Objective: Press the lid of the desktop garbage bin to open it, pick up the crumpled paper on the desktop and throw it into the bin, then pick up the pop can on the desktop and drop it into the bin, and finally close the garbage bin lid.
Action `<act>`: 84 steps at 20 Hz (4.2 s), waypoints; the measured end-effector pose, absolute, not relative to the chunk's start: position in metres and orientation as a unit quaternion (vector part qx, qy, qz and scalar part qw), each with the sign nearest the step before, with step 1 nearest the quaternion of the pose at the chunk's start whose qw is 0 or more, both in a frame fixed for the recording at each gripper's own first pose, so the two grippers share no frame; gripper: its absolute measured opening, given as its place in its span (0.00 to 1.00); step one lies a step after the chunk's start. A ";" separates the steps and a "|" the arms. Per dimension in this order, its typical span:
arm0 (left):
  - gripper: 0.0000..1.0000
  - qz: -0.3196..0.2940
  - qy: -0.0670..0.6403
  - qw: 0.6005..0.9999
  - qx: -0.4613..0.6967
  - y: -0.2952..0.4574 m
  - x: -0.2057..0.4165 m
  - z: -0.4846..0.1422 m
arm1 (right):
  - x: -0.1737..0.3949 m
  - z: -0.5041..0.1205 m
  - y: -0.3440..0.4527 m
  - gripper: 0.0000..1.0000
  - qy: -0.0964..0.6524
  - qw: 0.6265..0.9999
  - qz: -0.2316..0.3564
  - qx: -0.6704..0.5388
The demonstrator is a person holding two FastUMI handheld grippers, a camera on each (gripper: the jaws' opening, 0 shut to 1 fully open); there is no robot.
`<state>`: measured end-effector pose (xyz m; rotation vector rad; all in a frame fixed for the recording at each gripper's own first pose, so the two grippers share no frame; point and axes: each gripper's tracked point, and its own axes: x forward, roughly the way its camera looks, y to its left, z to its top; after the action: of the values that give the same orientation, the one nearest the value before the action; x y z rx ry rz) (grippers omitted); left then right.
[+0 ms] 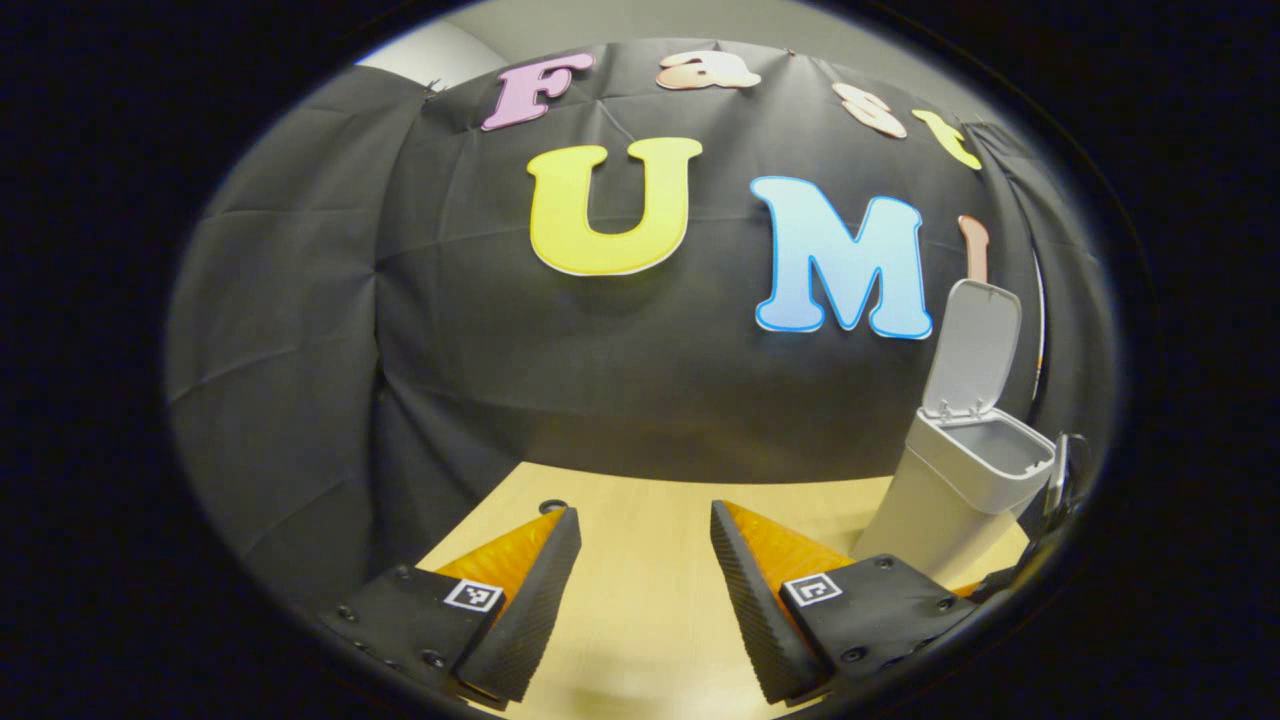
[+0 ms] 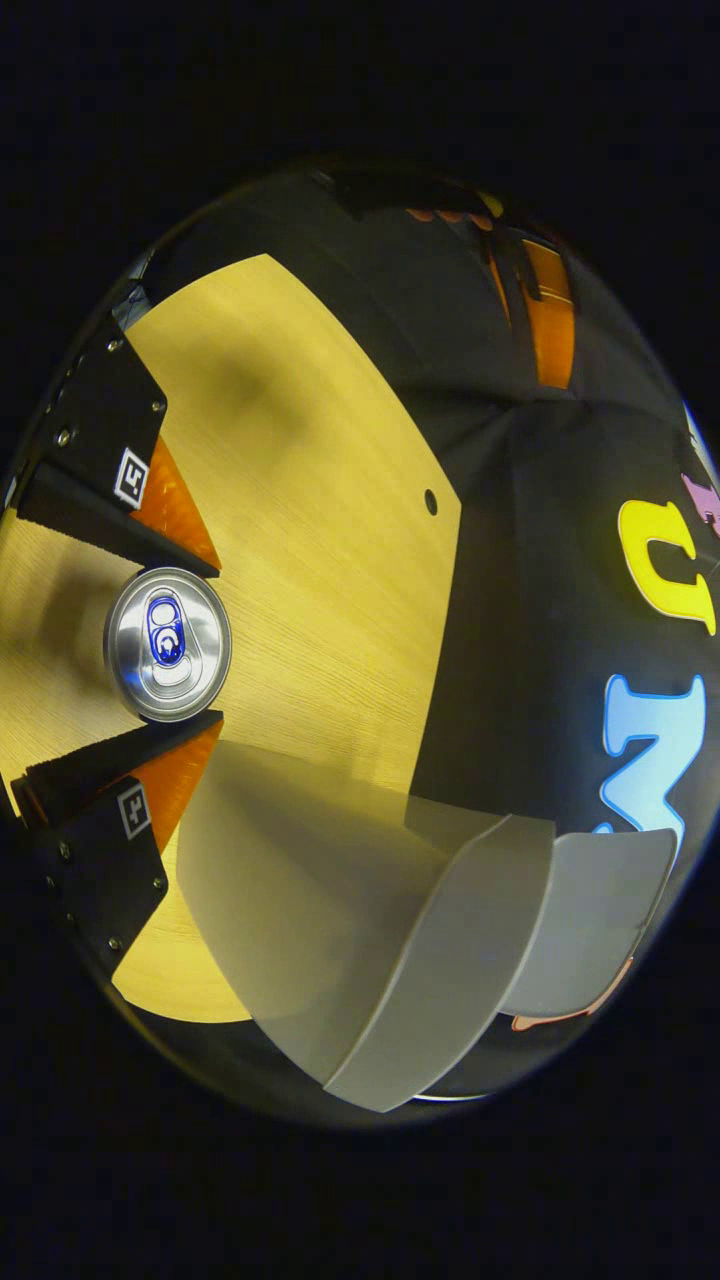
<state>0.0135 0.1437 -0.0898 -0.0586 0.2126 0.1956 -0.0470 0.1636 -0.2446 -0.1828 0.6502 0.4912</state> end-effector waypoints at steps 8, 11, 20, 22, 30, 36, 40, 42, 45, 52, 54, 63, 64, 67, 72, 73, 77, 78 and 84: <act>0.89 0.083 0.110 0.990 -0.024 0.128 0.008 -0.091 | -0.029 -0.181 0.173 0.84 0.257 0.935 0.237 -0.060; 0.89 0.080 0.112 0.990 -0.024 0.123 0.006 -0.091 | -0.015 -0.146 0.171 0.84 0.221 0.945 0.234 -0.050; 0.87 0.075 0.113 0.990 -0.033 0.113 0.007 -0.089 | 0.033 -0.036 0.148 0.83 0.114 0.970 0.215 -0.007; 0.89 0.074 0.113 0.990 -0.036 0.114 0.007 -0.088 | 0.039 -0.017 0.140 0.83 0.093 0.973 0.209 -0.006; 0.85 0.079 0.119 0.989 -0.042 0.120 0.011 -0.090 | 0.060 0.047 0.100 0.83 0.028 0.986 0.166 -0.010; 0.87 0.086 0.127 0.987 -0.050 0.124 0.009 -0.097 | 0.082 0.050 0.060 0.83 0.022 0.992 0.123 -0.019; 0.89 0.092 0.129 0.986 -0.050 0.128 0.009 -0.099 | 0.093 0.036 0.042 0.83 0.036 0.993 0.106 -0.026; 0.89 0.096 0.130 0.986 -0.049 0.130 0.008 -0.099 | 0.098 0.026 0.037 0.83 0.047 0.993 0.101 -0.031; 0.89 0.099 0.132 0.985 -0.048 0.131 0.007 -0.100 | 0.117 0.002 0.024 0.83 0.070 0.992 0.094 -0.037; 0.89 0.102 0.134 0.985 -0.046 0.129 0.010 -0.100 | 0.127 -0.051 0.013 0.84 0.139 0.987 0.085 -0.006; 0.89 0.101 0.136 0.985 -0.043 0.129 0.009 -0.101 | 0.127 -0.066 0.011 0.84 0.160 0.984 0.082 -0.006; 0.89 0.094 0.140 0.985 -0.038 0.120 0.010 -0.104 | 0.121 -0.103 0.005 0.85 0.203 0.976 0.077 -0.006; 0.87 0.094 0.140 0.985 -0.039 0.120 0.010 -0.103 | 0.120 -0.101 0.005 0.86 0.203 0.976 0.077 -0.006; 0.87 0.092 0.139 0.985 -0.040 0.118 0.011 -0.103 | 0.119 -0.099 0.004 0.86 0.199 0.977 0.076 -0.007; 0.87 0.091 0.137 0.986 -0.041 0.118 0.009 -0.101 | 0.115 -0.096 0.004 0.86 0.197 0.978 0.075 -0.011; 0.87 0.090 0.136 0.986 -0.041 0.118 0.009 -0.102 | 0.114 -0.095 0.005 0.86 0.195 0.978 0.076 -0.011; 0.87 0.090 0.135 0.986 -0.032 0.119 0.006 -0.101 | 0.112 -0.083 0.006 0.86 0.184 0.980 0.077 -0.010; 0.85 0.089 0.135 0.986 -0.028 0.119 0.006 -0.100 | 0.113 -0.079 0.007 0.87 0.180 0.981 0.077 -0.011; 0.87 0.082 0.134 0.987 -0.025 0.114 0.001 -0.100 | 0.115 -0.044 0.008 0.87 0.146 0.986 0.079 -0.010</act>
<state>0.0013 0.1136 -0.0998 -0.0501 0.2699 0.1637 0.1152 0.0076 -0.0438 -0.0200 0.2941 0.1584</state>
